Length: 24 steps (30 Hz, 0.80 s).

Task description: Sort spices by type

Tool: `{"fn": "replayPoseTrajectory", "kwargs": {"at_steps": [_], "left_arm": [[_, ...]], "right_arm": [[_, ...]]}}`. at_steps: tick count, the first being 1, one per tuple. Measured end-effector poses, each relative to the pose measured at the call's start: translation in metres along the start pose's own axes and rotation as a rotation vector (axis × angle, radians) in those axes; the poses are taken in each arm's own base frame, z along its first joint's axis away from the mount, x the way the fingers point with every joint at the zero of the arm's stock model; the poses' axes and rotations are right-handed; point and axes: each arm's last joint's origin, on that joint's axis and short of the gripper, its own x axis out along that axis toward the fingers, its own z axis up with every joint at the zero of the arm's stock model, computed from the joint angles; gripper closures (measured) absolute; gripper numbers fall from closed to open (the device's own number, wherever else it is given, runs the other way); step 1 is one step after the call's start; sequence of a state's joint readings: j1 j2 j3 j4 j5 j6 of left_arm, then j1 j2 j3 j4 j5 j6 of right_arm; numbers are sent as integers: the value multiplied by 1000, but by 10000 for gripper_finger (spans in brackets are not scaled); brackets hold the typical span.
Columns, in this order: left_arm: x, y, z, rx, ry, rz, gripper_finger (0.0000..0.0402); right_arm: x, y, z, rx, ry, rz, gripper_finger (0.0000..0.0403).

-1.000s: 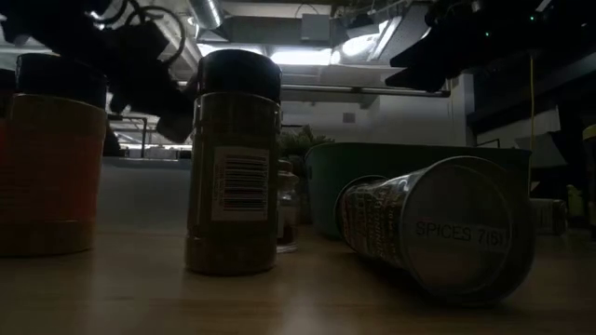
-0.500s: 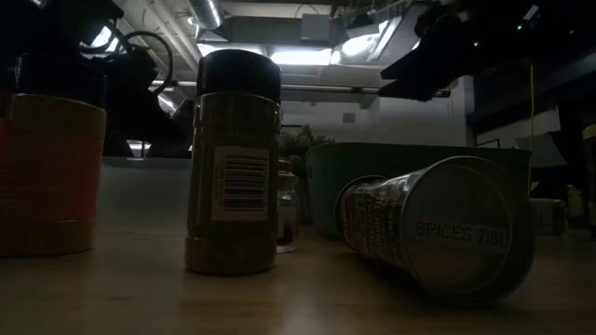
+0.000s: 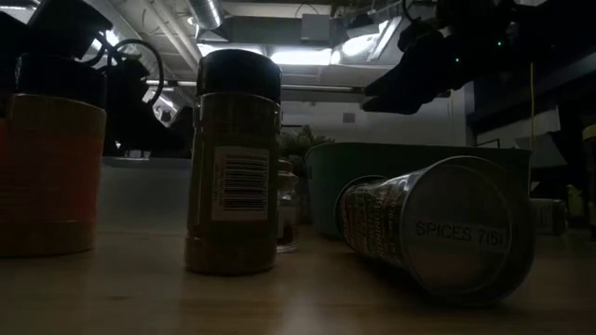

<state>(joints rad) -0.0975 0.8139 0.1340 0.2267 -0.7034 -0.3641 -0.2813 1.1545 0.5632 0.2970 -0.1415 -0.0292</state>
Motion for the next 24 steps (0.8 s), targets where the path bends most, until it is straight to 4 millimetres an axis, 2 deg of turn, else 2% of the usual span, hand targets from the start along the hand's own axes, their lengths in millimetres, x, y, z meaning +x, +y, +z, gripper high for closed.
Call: {"fn": "replayPoseTrajectory", "kwargs": {"at_steps": [24], "left_arm": [[2,2,3,-29,-51,5,275]], "right_arm": [[0,0,0,-6,0,1,52]]}}
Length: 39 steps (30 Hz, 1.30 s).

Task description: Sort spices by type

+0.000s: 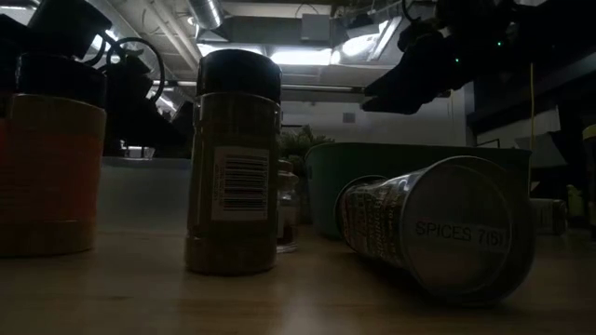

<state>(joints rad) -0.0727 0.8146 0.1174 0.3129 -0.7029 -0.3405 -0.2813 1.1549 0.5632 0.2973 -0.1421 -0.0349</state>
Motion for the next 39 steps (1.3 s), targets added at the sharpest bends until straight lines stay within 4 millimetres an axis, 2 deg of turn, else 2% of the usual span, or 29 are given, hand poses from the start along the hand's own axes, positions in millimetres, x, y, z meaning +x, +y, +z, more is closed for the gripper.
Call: {"fn": "replayPoseTrajectory", "kwargs": {"at_steps": [10,20,32,39], "left_arm": [[3,-2,0,-25,-13,-5,275],[10,-6,-9,16,33,12,273],[17,-1,-15,-56,72,69,226],[17,-2,-16,-74,88,33,202]], "right_arm": [[0,0,0,0,0,0,52],[0,0,0,0,0,0,52],[0,0,0,0,0,0,52],[0,0,0,0,0,0,52]]}}
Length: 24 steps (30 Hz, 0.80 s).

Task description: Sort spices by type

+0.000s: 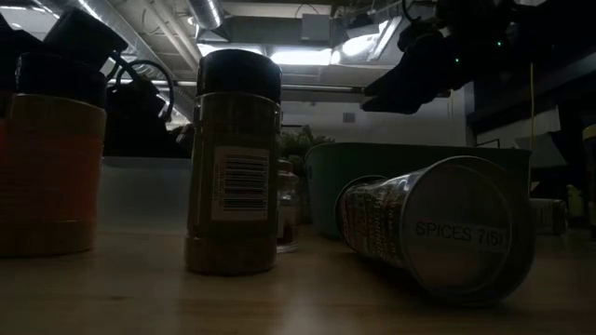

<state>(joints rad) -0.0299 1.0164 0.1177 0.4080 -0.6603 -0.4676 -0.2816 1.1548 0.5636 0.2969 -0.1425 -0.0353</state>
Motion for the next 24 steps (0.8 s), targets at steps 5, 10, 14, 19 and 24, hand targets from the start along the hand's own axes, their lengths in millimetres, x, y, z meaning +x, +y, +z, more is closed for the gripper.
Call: {"fn": "replayPoseTrajectory", "kwargs": {"at_steps": [5,10,14,19,24], "left_arm": [[0,-1,0,20,11,-21,190],[0,-1,-1,21,18,-37,186],[0,-3,-1,21,44,-92,186],[0,-3,-1,22,47,-99,186],[0,-3,-1,45,46,-100,185]], "right_arm": [[0,0,0,0,0,0,52],[0,0,0,0,0,0,52],[0,0,0,0,-1,0,52],[0,0,0,0,0,0,52],[0,0,0,0,0,0,52]]}}
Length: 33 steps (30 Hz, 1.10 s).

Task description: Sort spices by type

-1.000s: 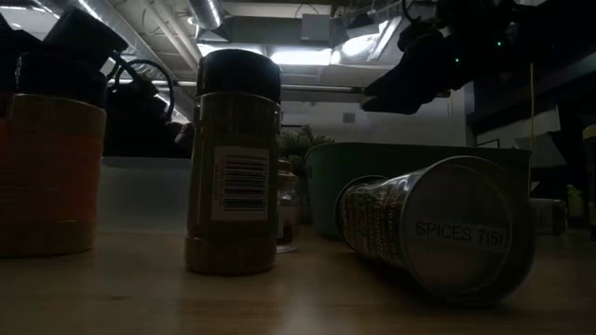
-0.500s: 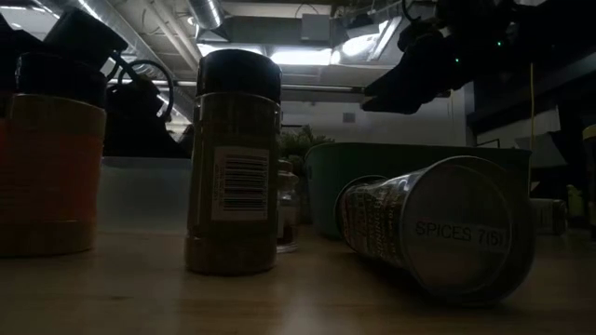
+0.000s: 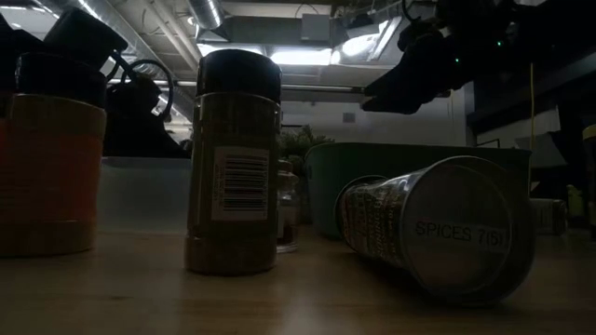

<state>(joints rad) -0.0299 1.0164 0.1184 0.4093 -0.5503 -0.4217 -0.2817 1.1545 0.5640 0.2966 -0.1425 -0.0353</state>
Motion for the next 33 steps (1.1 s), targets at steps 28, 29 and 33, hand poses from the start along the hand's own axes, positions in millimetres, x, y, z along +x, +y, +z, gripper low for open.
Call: {"fn": "replayPoseTrajectory", "kwargs": {"at_steps": [28,29,33], "left_arm": [[-22,4,20,-49,-103,-105,185],[-24,4,21,-54,-113,-109,185],[-27,5,25,-68,-140,-120,185]], "right_arm": [[0,0,0,4,3,0,52],[0,0,0,4,2,0,52],[0,0,0,4,3,0,52]]}}
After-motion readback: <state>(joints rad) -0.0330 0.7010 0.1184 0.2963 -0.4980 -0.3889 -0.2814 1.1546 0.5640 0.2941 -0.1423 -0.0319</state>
